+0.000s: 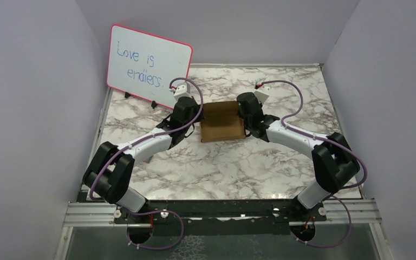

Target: Fold the paper box

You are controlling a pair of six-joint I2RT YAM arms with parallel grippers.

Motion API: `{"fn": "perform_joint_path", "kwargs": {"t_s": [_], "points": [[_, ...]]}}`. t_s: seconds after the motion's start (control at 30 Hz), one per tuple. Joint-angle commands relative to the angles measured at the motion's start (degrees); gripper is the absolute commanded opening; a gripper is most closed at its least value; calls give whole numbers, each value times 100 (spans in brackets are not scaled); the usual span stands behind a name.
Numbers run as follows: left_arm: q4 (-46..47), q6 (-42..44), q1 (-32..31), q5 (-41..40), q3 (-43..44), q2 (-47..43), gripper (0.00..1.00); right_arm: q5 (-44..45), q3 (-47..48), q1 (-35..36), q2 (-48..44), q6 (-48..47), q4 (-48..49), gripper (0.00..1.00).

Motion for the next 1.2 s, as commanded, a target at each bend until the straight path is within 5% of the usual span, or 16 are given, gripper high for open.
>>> {"fn": "perform_joint_path", "kwargs": {"t_s": [0.0, 1.17], "points": [[301, -448, -107, 100, 333, 66, 7, 21, 138, 50, 221, 186, -448, 5], [327, -716, -41, -141, 601, 497, 17, -380, 611, 60, 488, 107, -1048, 5]]}}
